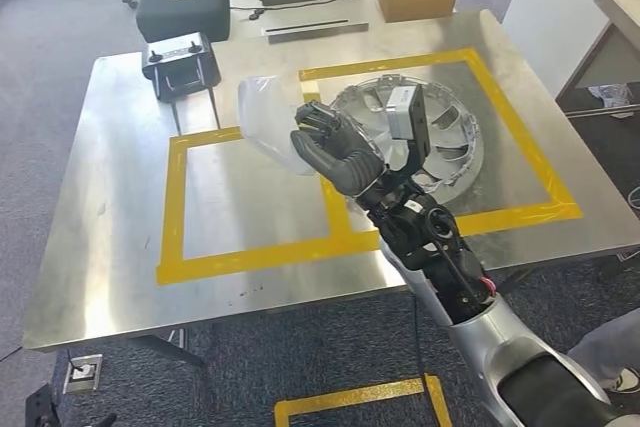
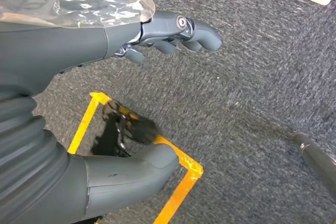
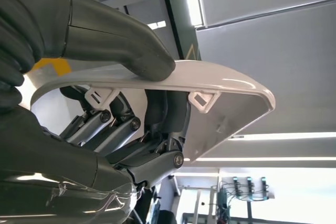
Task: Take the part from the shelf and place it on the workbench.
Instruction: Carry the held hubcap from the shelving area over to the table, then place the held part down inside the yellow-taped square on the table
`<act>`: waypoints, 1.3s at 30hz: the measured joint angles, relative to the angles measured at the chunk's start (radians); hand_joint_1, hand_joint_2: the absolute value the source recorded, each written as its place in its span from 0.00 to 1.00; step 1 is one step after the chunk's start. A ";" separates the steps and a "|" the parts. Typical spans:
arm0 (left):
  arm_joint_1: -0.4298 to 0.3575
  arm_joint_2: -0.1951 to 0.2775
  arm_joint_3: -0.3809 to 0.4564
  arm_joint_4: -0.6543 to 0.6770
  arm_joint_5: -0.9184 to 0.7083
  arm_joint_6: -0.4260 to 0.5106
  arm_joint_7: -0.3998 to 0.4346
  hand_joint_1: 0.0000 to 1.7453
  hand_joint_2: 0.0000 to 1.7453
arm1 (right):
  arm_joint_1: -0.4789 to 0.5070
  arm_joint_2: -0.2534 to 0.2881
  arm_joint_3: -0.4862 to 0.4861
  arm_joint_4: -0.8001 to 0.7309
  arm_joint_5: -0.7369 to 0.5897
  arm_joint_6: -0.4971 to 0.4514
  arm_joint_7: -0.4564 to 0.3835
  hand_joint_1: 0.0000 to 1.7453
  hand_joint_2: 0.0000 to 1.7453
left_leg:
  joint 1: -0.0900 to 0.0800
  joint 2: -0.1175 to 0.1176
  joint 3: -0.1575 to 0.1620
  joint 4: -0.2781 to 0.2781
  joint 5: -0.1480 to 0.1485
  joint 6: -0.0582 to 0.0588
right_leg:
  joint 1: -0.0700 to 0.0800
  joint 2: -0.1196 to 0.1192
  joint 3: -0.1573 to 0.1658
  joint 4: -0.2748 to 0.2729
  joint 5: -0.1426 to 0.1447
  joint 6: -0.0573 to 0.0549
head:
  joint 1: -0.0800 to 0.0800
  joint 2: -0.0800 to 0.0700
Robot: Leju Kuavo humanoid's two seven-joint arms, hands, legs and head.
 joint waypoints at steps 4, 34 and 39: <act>0.005 -0.001 -0.001 0.000 -0.003 0.007 -0.001 0.00 1.00 | 0.007 0.000 0.000 0.000 0.000 -0.001 0.001 1.00 1.00 | -0.004 0.000 -0.073 -0.044 -0.011 0.012 | 0.009 0.006 0.042 0.000 -0.036 -0.005 | -0.001 0.000; 0.056 0.014 -0.010 0.000 0.049 0.023 -0.031 0.00 1.00 | -0.075 0.007 0.107 0.039 0.503 0.001 -0.037 1.00 1.00 | -0.018 -0.014 0.038 -0.247 0.117 0.040 | 0.012 0.003 0.014 0.021 -0.044 0.020 | 0.004 0.000; 0.058 0.014 -0.009 0.000 0.057 0.040 -0.028 0.00 1.00 | -0.087 0.008 0.154 0.101 0.642 -0.021 -0.110 1.00 1.00 | -0.017 -0.015 0.038 -0.249 0.114 0.028 | 0.013 0.003 0.014 0.021 -0.046 0.017 | 0.004 0.000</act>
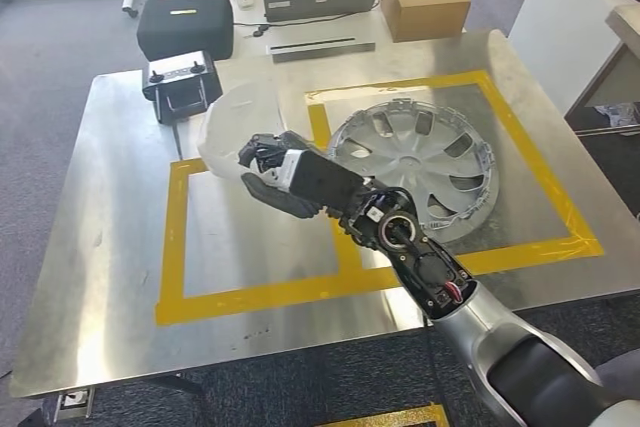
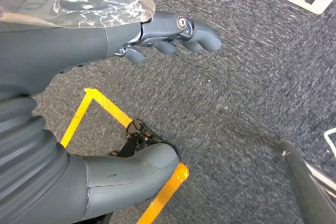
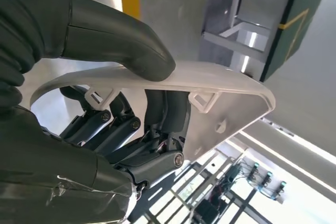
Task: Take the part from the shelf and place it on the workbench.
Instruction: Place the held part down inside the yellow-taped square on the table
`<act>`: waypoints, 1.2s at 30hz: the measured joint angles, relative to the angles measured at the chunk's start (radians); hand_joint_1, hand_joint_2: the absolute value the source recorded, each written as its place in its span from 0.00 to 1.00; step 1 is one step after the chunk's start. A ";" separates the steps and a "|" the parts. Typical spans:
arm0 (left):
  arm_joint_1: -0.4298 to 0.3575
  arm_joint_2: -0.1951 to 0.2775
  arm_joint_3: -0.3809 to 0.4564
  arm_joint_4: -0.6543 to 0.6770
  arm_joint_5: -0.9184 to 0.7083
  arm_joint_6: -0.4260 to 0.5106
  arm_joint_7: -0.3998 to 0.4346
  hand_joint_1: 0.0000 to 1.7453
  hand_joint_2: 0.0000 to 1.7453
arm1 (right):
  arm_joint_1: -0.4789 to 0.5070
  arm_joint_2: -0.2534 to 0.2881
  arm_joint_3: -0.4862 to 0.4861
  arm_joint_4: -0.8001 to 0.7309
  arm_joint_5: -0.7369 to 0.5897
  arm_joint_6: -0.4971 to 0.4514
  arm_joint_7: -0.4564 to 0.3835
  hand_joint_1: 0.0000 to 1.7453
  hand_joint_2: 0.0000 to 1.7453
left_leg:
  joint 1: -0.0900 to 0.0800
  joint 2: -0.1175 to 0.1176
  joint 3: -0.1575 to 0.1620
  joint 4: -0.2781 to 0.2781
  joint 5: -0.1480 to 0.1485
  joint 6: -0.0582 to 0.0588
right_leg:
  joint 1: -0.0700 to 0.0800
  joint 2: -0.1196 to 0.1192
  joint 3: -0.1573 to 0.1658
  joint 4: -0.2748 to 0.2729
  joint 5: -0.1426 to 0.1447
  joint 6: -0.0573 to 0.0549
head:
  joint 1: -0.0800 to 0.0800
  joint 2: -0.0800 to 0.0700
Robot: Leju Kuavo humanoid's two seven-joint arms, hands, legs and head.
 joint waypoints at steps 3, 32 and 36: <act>0.000 0.000 0.000 0.000 0.014 0.010 0.006 0.00 1.00 | -0.007 0.006 0.048 0.064 0.140 -0.034 -0.077 1.00 1.00 | 0.000 0.000 0.000 0.000 -0.001 -0.001 | -0.001 0.000 0.000 -0.001 0.000 0.000 | 0.000 0.000; -0.012 -0.011 0.000 0.000 0.018 -0.013 0.018 0.00 1.00 | -0.169 0.181 0.272 0.771 0.571 -0.374 -0.275 1.00 1.00 | -0.001 -0.001 -0.001 0.001 -0.002 -0.002 | -0.002 -0.001 0.001 -0.004 -0.001 0.000 | 0.000 0.000; -0.012 -0.012 0.000 0.000 0.018 -0.006 0.016 0.00 1.00 | -0.185 0.191 0.279 0.857 0.595 -0.389 -0.264 1.00 1.00 | -0.001 -0.001 -0.001 0.001 -0.002 -0.002 | -0.002 -0.001 0.001 -0.004 0.000 0.000 | 0.000 0.000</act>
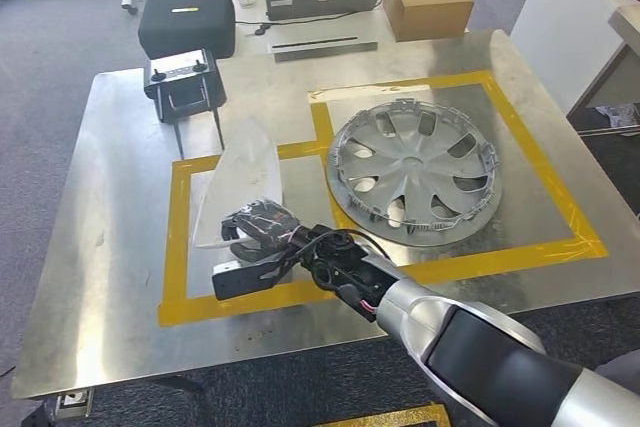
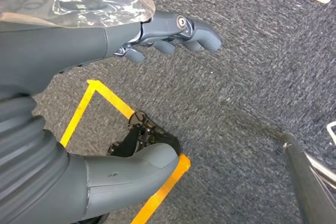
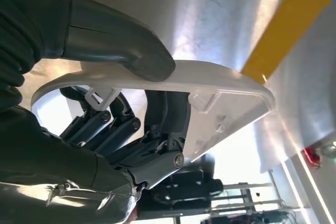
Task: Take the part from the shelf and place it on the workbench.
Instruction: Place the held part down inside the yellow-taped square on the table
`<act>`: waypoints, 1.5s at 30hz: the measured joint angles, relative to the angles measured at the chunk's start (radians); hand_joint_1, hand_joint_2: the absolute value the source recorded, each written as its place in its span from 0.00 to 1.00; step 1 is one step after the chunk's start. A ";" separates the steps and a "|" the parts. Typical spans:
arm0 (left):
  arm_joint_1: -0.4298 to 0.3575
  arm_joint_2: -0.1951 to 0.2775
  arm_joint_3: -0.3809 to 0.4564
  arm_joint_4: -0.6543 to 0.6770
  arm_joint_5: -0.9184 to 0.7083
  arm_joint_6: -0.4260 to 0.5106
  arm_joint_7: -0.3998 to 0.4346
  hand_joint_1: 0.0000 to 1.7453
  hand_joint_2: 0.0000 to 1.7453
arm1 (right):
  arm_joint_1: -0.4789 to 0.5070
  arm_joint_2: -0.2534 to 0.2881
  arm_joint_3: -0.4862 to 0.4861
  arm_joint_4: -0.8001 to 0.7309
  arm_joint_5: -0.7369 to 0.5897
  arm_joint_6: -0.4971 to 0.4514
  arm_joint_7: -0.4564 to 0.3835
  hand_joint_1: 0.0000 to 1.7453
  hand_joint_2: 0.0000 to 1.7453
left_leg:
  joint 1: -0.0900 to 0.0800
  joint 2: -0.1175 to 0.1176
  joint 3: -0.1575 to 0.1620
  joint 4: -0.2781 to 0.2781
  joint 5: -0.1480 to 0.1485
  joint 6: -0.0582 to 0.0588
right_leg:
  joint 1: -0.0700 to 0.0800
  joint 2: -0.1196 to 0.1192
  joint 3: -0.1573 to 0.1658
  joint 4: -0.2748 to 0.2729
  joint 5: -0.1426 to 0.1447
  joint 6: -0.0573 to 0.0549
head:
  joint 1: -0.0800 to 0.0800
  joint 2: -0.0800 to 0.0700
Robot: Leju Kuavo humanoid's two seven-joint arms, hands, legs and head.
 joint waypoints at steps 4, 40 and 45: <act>-0.001 -0.005 0.000 0.000 0.001 0.015 -0.008 0.00 1.00 | -0.011 0.001 0.002 0.075 0.009 0.001 0.012 1.00 1.00 | 0.000 0.000 0.000 0.000 0.000 0.000 | 0.000 0.000 0.000 0.000 0.000 0.000 | 0.000 0.000; 0.003 0.001 0.001 0.000 0.003 0.056 -0.002 0.00 0.00 | -0.065 -0.016 -0.041 0.215 -0.113 0.004 -0.030 0.00 0.00 | 0.000 0.001 0.007 0.003 0.000 0.000 | 0.000 0.001 0.009 0.000 0.001 0.000 | 0.000 0.000; 0.008 0.006 0.002 0.000 0.003 0.056 -0.002 0.00 0.00 | -0.083 -0.027 -0.090 0.148 -0.231 0.058 -0.048 0.00 0.00 | 0.000 0.001 0.008 0.003 0.000 0.000 | 0.000 0.001 0.009 0.000 0.001 0.000 | 0.000 0.000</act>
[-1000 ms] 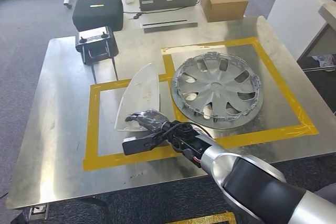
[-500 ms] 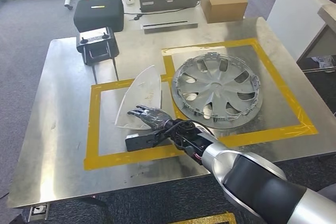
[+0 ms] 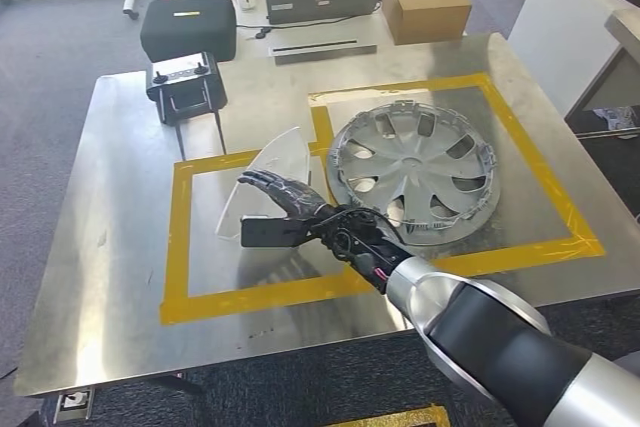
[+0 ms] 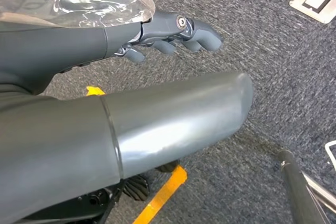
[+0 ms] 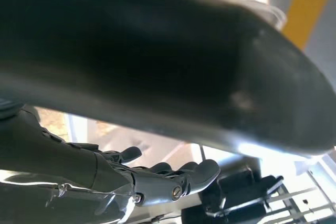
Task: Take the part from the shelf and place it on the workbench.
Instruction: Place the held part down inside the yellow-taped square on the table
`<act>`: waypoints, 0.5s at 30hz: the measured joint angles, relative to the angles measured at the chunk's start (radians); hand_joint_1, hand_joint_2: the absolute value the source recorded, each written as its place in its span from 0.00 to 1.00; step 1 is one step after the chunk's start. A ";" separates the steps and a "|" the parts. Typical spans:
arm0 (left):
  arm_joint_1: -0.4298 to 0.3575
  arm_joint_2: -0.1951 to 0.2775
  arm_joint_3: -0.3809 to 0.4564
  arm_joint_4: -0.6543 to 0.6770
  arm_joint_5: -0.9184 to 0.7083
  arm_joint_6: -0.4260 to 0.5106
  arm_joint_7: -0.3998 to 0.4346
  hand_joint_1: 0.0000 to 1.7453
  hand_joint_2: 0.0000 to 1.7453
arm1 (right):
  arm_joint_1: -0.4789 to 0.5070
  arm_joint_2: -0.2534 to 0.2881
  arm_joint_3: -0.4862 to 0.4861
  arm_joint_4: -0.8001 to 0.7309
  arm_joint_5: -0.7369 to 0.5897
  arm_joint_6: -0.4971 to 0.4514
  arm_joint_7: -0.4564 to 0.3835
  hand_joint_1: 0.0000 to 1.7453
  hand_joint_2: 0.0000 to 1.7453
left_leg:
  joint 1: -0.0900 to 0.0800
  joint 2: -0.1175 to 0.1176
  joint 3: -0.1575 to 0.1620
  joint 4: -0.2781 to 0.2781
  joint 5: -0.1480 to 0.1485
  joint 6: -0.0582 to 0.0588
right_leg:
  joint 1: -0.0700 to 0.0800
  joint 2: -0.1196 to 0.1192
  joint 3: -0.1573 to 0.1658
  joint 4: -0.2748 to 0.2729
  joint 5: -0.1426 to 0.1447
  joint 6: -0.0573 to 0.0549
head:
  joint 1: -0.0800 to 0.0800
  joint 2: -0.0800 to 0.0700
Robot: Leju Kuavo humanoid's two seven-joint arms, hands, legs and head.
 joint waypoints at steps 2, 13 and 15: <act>0.002 0.002 0.001 0.000 0.002 0.000 -0.001 0.00 0.00 | -0.002 -0.006 -0.023 -0.041 -0.061 0.028 0.005 0.00 0.00 | 0.000 0.000 0.000 0.000 0.000 0.000 | 0.000 0.000 0.000 0.000 0.000 0.000 | 0.000 0.000; 0.011 0.013 0.002 0.000 0.019 -0.004 -0.006 0.00 0.00 | 0.044 -0.054 -0.162 -0.384 -0.623 0.243 0.144 0.00 0.00 | 0.000 0.000 0.001 0.000 0.000 0.000 | 0.000 0.000 0.000 0.000 0.000 0.000 | 0.000 0.000; 0.012 0.014 0.002 0.000 0.022 -0.004 -0.006 0.00 0.00 | 0.064 -0.067 -0.187 -0.456 -0.675 0.258 0.164 0.00 0.00 | 0.000 0.000 0.001 0.000 0.000 0.000 | 0.000 0.000 0.000 0.000 0.000 0.000 | 0.000 0.000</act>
